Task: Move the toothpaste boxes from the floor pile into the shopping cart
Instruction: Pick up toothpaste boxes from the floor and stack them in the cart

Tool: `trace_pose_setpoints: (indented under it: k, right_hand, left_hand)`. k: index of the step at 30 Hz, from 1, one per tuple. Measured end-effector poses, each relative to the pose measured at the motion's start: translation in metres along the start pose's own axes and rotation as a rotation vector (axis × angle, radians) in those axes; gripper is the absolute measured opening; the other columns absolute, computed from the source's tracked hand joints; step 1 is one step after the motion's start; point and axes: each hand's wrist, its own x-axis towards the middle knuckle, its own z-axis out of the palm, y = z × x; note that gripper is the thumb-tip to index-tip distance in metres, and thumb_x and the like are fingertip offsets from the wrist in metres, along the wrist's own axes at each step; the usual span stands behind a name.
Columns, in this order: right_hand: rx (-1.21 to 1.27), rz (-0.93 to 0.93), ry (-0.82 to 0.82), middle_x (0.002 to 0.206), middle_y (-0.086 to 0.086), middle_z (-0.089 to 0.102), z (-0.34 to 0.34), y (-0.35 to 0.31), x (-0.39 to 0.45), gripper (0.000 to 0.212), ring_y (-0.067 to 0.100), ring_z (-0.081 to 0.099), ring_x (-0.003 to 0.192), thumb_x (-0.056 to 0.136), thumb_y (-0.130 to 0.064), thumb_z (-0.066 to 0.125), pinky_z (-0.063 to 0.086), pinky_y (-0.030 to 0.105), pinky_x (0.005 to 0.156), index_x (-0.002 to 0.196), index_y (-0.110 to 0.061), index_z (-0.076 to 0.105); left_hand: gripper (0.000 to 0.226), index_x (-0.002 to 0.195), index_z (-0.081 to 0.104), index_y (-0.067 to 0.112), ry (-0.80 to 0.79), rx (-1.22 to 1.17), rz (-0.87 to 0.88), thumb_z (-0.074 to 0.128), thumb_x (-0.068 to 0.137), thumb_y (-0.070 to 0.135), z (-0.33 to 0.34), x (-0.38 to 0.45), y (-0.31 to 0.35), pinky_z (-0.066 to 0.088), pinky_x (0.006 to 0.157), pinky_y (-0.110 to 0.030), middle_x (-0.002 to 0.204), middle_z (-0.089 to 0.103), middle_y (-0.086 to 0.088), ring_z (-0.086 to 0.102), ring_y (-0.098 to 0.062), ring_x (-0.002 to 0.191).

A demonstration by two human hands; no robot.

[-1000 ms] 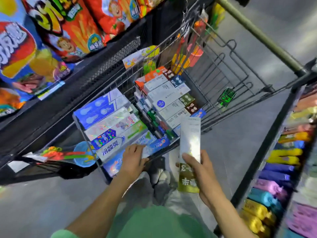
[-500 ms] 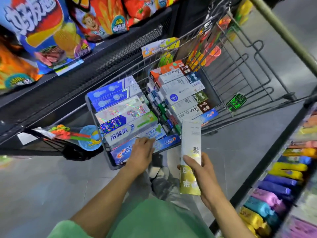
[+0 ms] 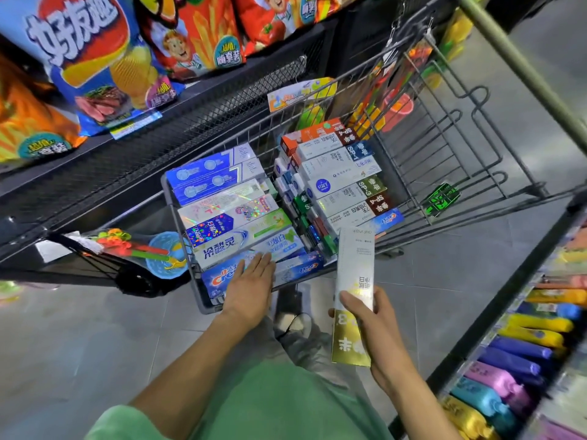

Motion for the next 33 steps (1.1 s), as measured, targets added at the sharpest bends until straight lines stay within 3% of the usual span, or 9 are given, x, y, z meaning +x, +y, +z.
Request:
trace_pose_setpoints:
  k: [4, 8, 12, 17, 20, 23, 26, 29, 33]
  right_hand:
    - [-0.008, 0.010, 0.003, 0.104, 0.013, 0.073, -0.002, 0.004, 0.001, 0.061, 0.044, 0.070, 0.098, 0.070, -0.028, 0.083, 0.054, 0.064, 0.087, 0.120, -0.011, 0.052]
    - [-0.020, 0.014, 0.005, 0.103, 0.013, 0.073, -0.004, 0.010, 0.005, 0.062, 0.045, 0.069, 0.099, 0.070, -0.030, 0.084, 0.053, 0.063, 0.086, 0.119, -0.011, 0.053]
    - [-0.009, 0.027, 0.002, 0.109, 0.019, 0.070, -0.006, 0.011, 0.008, 0.062, 0.046, 0.069, 0.098, 0.071, -0.026, 0.086, 0.054, 0.059, 0.084, 0.120, -0.009, 0.053]
    - [-0.013, 0.035, -0.014, 0.110, 0.019, 0.070, -0.006, 0.006, 0.011, 0.060, 0.045, 0.069, 0.097, 0.074, -0.024, 0.085, 0.055, 0.057, 0.084, 0.121, -0.009, 0.052]
    - [-0.028, 0.035, -0.016, 0.110, 0.018, 0.070, -0.008, 0.004, 0.013, 0.057, 0.046, 0.068, 0.099, 0.076, -0.025, 0.084, 0.054, 0.060, 0.086, 0.121, -0.011, 0.052]
    - [-0.046, 0.035, -0.018, 0.109, 0.016, 0.071, -0.010, 0.001, 0.015, 0.052, 0.046, 0.067, 0.101, 0.079, -0.025, 0.082, 0.053, 0.062, 0.087, 0.120, -0.013, 0.052]
    - [-0.053, 0.030, -0.012, 0.107, 0.015, 0.071, -0.011, -0.001, 0.017, 0.050, 0.046, 0.067, 0.100, 0.080, -0.024, 0.081, 0.054, 0.060, 0.085, 0.120, -0.012, 0.052]
    - [-0.042, 0.030, -0.004, 0.105, 0.017, 0.071, -0.010, -0.003, 0.020, 0.042, 0.049, 0.065, 0.102, 0.086, -0.018, 0.075, 0.054, 0.060, 0.085, 0.119, -0.010, 0.051]
    - [-0.045, 0.016, -0.003, 0.102, 0.017, 0.072, -0.002, -0.007, 0.024, 0.056, 0.051, 0.064, 0.103, 0.075, -0.024, 0.083, 0.054, 0.058, 0.083, 0.118, -0.009, 0.051]
  left_hand:
    - [0.058, 0.156, 0.029, 0.010, 0.071, -0.096, -0.077, 0.048, 0.102, 0.011, 0.005, 0.002, 0.005, 0.009, 0.125, -0.044, 0.163, 0.029, -0.005, 0.020, -0.020, 0.153]
    - [0.053, 0.154, 0.034, 0.007, 0.103, -0.305, -0.149, 0.048, 0.103, 0.010, 0.005, 0.007, 0.012, 0.005, 0.126, -0.046, 0.158, 0.039, -0.010, 0.021, -0.020, 0.153]
    - [0.024, 0.119, 0.063, 0.005, 0.148, -0.480, -0.177, 0.047, 0.105, 0.016, 0.000, 0.015, 0.017, 0.004, 0.124, -0.051, 0.157, 0.040, -0.011, 0.019, -0.026, 0.153]
    - [0.019, 0.103, 0.067, 0.005, 0.165, -0.485, -0.235, 0.050, 0.103, 0.014, -0.001, 0.026, 0.027, 0.001, 0.123, -0.052, 0.159, 0.034, -0.014, 0.015, -0.030, 0.154]
    - [0.021, 0.115, 0.064, 0.003, 0.157, -0.421, -0.238, 0.050, 0.102, 0.011, -0.005, 0.026, 0.028, 0.001, 0.123, -0.048, 0.161, 0.032, -0.011, 0.014, -0.028, 0.154]
    - [0.037, 0.136, 0.055, 0.002, 0.182, -0.276, -0.132, 0.054, 0.100, 0.011, -0.005, 0.018, 0.012, 0.018, 0.124, -0.048, 0.156, 0.041, -0.011, 0.031, -0.029, 0.149]
    - [0.035, 0.130, 0.060, 0.003, 0.234, -0.212, 0.004, 0.063, 0.096, 0.012, -0.002, 0.012, -0.008, 0.032, 0.116, -0.049, 0.147, 0.052, -0.015, 0.049, -0.034, 0.137]
    - [0.049, 0.147, 0.046, 0.010, 0.179, -0.167, 0.103, 0.059, 0.100, 0.017, 0.004, 0.009, -0.024, 0.022, 0.122, -0.045, 0.159, 0.035, -0.011, 0.034, -0.031, 0.147]
    - [0.104, 0.160, 0.012, 0.013, 0.008, 0.053, 0.122, 0.079, 0.081, 0.014, 0.011, 0.008, -0.038, 0.003, 0.124, -0.041, 0.166, 0.016, -0.008, 0.009, -0.026, 0.155]
